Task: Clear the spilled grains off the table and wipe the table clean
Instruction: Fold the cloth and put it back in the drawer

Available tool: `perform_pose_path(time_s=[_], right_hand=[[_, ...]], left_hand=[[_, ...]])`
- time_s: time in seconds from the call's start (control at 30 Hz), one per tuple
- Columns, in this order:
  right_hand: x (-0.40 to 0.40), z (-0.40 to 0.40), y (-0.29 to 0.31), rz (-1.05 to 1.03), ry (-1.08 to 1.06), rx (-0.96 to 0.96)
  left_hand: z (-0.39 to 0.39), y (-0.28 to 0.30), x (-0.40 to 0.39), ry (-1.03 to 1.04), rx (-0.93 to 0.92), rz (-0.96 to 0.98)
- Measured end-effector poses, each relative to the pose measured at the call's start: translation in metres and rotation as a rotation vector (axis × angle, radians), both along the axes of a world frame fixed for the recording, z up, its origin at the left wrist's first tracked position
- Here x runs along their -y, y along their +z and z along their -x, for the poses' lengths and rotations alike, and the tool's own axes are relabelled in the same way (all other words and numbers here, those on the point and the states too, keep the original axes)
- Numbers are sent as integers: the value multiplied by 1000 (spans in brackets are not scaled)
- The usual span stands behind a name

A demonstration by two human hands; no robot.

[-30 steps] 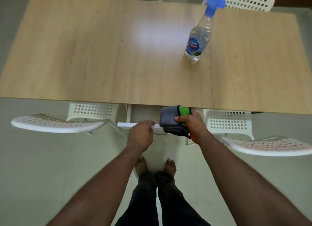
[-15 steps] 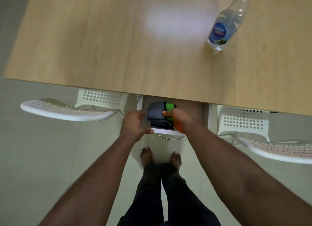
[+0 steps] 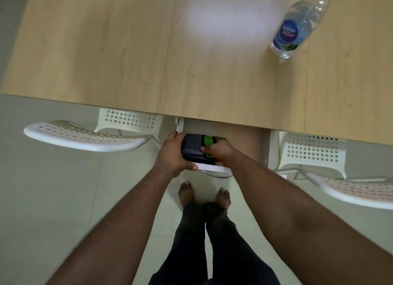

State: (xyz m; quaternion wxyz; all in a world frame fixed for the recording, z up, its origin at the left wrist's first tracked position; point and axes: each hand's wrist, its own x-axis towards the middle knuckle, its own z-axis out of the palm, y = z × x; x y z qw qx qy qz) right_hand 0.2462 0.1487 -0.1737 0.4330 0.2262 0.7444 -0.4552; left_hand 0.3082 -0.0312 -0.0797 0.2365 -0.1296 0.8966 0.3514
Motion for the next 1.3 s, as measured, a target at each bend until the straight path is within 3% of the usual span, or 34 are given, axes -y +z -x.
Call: perform_pose_path(time_s=[0.13,0.23,0.53,0.8,1.13,1.3], right_hand=[[11,1,3,-224,274,-211],[13,2,12,-363,421,-207],[-20,4,70,-367,418,-286],[-71,49,133,-369,165,-575],[-153,185,151,-408,-233,-704],[-166,237,148,-273,-216,-743]], left_hand=[[-1,2,-1,-5,2,-10],[-2,4,-2,-21,0,-1],[13,32,-10,-186,39,194],[93,77,-61,-323,-242,283],[206,51,-126,-497,-87,437],[243,35,-140,-525,-39,439]])
